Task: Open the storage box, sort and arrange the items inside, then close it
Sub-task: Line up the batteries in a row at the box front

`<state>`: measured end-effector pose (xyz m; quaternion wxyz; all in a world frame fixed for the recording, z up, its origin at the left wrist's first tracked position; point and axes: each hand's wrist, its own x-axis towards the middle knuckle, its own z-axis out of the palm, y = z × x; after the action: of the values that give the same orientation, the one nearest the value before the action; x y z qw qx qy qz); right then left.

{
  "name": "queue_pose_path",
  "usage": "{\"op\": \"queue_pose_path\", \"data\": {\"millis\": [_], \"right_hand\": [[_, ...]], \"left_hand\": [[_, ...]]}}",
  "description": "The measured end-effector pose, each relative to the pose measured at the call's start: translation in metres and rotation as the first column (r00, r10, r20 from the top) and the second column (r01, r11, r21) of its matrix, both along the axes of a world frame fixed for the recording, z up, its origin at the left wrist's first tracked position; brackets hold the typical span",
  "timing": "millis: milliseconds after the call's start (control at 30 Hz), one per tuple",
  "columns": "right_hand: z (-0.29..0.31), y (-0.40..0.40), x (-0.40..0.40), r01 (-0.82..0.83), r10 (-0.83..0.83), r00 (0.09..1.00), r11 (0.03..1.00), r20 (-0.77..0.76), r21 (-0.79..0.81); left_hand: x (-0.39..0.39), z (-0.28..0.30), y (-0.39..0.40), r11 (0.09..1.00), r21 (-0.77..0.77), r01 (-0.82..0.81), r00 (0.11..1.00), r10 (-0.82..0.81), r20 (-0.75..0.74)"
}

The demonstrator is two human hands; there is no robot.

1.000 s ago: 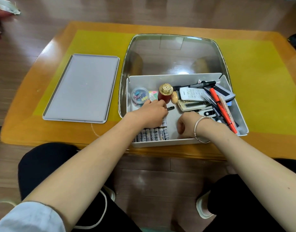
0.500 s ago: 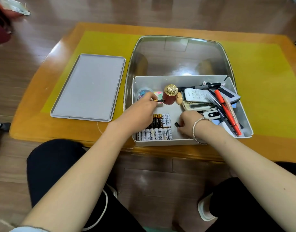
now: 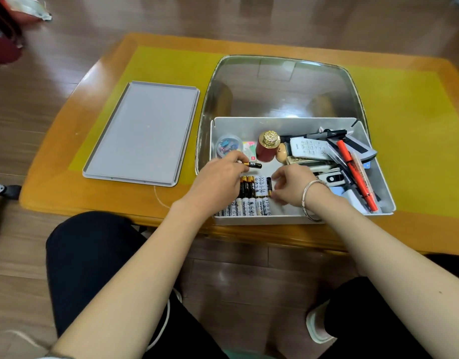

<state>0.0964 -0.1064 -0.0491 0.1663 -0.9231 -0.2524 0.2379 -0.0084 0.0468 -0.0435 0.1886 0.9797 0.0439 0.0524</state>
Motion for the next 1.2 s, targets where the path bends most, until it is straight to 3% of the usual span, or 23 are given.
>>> {"op": "queue_pose_path", "data": {"millis": [167, 267, 367, 433, 467, 567, 700, 900, 1200], "right_hand": [[0.008, -0.004, -0.003, 0.175, -0.116, 0.977, 0.915, -0.179, 0.363], [0.014, -0.003, -0.005, 0.296, -0.099, 0.914, 0.825, -0.394, 0.48], [0.018, -0.007, -0.007, 0.399, -0.135, 0.875, 0.744, -0.465, 0.536], [0.02, -0.014, -0.002, 0.399, -0.158, 0.877, 0.766, -0.453, 0.504], [0.021, -0.018, 0.0, 0.345, -0.152, 0.896, 0.828, -0.417, 0.441], [0.022, -0.021, 0.004, 0.065, -0.032, 0.955, 0.992, -0.294, 0.105], [0.013, -0.012, 0.0, -0.122, 0.083, 0.959, 0.984, -0.269, -0.13], [0.006, -0.009, 0.001, -0.026, -0.002, 0.977, 0.991, -0.215, -0.129], [-0.001, -0.004, 0.001, -0.112, 0.085, 0.972, 0.987, -0.22, -0.114]], "left_hand": [[-0.002, 0.006, 0.0, 0.994, -0.074, 0.077, 0.997, -0.078, -0.008], [-0.001, 0.009, -0.006, 0.979, -0.126, 0.162, 0.986, -0.164, -0.005], [0.0, 0.007, -0.009, 0.965, -0.151, 0.214, 0.975, -0.221, -0.03], [0.001, 0.004, -0.008, 0.964, -0.153, 0.219, 0.971, -0.231, -0.061], [0.001, 0.002, -0.007, 0.967, -0.143, 0.212, 0.971, -0.225, -0.081], [0.006, -0.005, -0.008, 0.986, -0.065, 0.156, 0.974, -0.164, -0.154], [0.014, -0.013, -0.013, 0.99, 0.035, 0.137, 0.969, -0.127, -0.212], [0.022, -0.018, -0.016, 0.987, 0.005, 0.16, 0.943, -0.152, -0.297], [0.025, -0.023, -0.018, 0.989, 0.012, 0.151, 0.932, -0.138, -0.337]]}}
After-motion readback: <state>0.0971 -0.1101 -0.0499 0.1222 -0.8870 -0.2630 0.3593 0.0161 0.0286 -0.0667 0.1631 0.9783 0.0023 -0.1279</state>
